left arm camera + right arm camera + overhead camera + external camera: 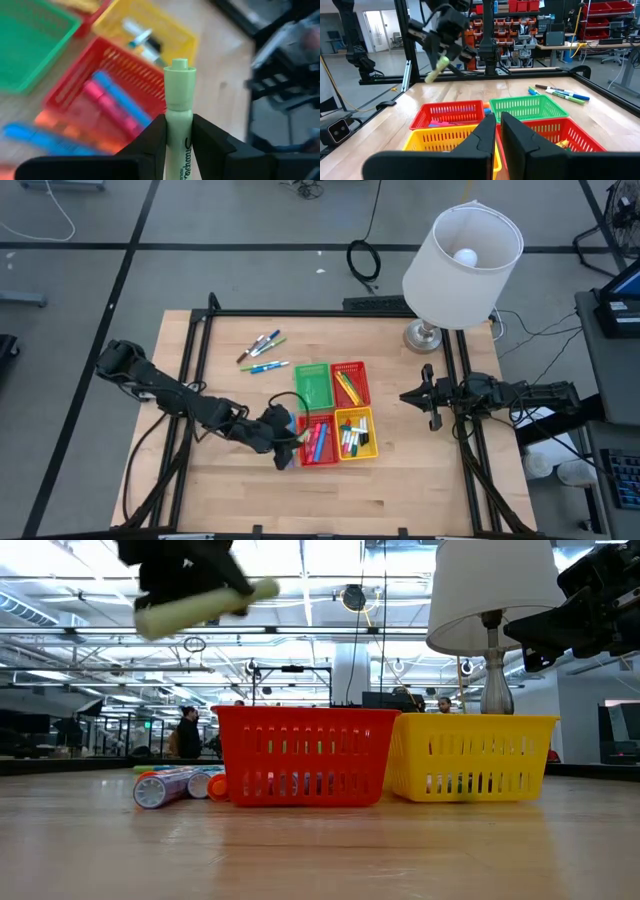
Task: Pick & Place Markers
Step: Put the large green highlighter into the bottom red bin
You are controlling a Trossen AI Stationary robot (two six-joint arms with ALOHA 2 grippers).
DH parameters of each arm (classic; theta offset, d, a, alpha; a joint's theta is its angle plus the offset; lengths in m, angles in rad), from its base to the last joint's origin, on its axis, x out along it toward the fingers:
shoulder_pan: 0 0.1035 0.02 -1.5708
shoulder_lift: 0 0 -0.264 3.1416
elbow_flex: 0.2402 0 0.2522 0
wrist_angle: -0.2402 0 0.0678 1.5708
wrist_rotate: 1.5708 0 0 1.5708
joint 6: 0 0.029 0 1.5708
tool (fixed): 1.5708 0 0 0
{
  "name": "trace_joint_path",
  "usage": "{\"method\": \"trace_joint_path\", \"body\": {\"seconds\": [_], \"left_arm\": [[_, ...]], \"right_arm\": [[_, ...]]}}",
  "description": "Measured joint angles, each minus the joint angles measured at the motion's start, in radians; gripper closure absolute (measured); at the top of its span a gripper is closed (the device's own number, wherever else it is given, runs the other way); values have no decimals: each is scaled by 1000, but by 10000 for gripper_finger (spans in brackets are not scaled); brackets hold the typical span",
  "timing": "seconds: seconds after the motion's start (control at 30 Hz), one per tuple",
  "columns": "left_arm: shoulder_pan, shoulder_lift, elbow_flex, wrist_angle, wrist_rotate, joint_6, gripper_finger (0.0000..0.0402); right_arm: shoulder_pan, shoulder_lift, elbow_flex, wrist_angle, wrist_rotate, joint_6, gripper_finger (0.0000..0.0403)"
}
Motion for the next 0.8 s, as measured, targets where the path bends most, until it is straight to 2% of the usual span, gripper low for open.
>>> {"method": "trace_joint_path", "body": {"seconds": [0.1,0.27,0.43,0.63,0.8], "left_arm": [[7,2,16,54,8,44,315],[23,13,87,60,28,137,315],[37,27,153,38,43,160,315],[62,91,265,-116,50,152,314],[119,203,434,-306,107,85,314]], "right_arm": [[0,0,0,0,0,0,385],[0,0,0,0,0,0,385],[0,0,0,0,0,0,385],[0,0,0,0,0,0,385],[0,0,0,0,0,0,385]]}}
